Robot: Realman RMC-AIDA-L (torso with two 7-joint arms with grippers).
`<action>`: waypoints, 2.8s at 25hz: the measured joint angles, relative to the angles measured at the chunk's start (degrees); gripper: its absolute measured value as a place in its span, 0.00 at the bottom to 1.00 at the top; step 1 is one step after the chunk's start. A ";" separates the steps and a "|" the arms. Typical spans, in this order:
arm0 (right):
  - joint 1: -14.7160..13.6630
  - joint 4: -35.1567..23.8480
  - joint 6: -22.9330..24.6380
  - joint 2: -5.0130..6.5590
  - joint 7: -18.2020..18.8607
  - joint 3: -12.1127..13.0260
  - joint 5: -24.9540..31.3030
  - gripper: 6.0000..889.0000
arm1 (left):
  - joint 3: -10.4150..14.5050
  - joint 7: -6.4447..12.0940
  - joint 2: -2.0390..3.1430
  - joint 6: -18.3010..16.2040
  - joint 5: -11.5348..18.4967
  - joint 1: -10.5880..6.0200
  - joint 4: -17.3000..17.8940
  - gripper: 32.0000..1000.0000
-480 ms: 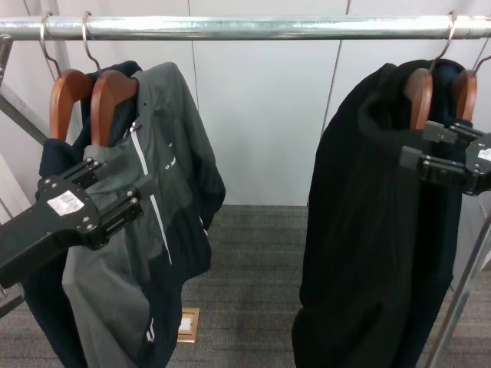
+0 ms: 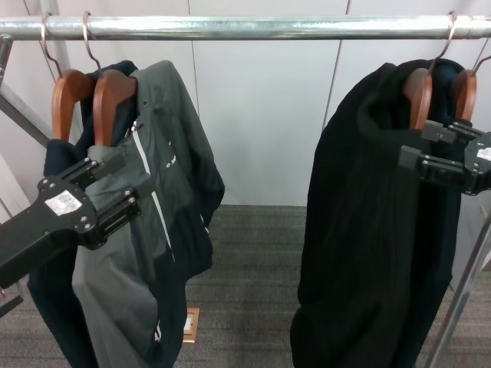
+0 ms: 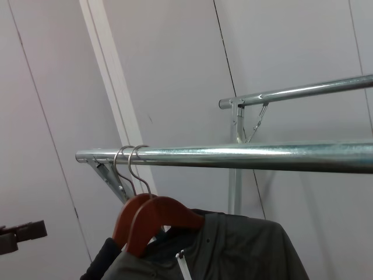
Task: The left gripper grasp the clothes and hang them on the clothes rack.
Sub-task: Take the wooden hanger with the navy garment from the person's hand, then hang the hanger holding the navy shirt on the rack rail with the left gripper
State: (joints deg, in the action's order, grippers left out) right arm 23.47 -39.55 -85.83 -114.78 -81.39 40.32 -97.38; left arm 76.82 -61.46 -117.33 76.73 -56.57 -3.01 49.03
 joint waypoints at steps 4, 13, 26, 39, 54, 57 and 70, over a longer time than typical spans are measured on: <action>0.00 0.00 0.09 -0.04 0.00 0.06 0.00 0.92 | 0.00 0.02 0.01 -0.07 0.00 0.02 -0.01 0.63; -0.11 0.00 0.14 -0.09 -0.01 -0.07 0.00 0.92 | 0.01 -0.93 0.11 -0.68 -2.72 -0.22 0.68 0.63; 0.06 0.00 0.22 -0.09 -0.43 -0.07 0.00 0.92 | -3.58 -20.82 -0.17 -2.78 -30.36 1.41 18.76 0.63; 0.44 0.00 0.25 -0.18 -0.50 -0.07 0.00 0.92 | 4.19 -19.88 -0.43 -13.44 -29.60 -5.54 9.40 0.61; 0.53 0.00 0.86 -0.35 -0.37 -0.07 0.00 0.92 | 6.57 -19.66 -0.44 -16.72 -28.52 -5.84 9.06 0.35; 0.53 0.06 0.98 -0.35 -0.33 -0.07 0.00 0.92 | 6.62 -19.60 -0.44 -16.76 -27.89 -5.86 9.01 0.25; 0.70 0.72 0.97 -0.35 -0.09 -0.11 0.08 0.92 | 6.68 -16.93 -0.34 -16.28 -22.48 -5.87 9.26 0.14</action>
State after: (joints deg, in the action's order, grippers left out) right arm 24.17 -38.83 -84.87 -115.13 -81.48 40.21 -97.30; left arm 83.50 -78.39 -117.67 60.45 -79.05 -8.88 58.29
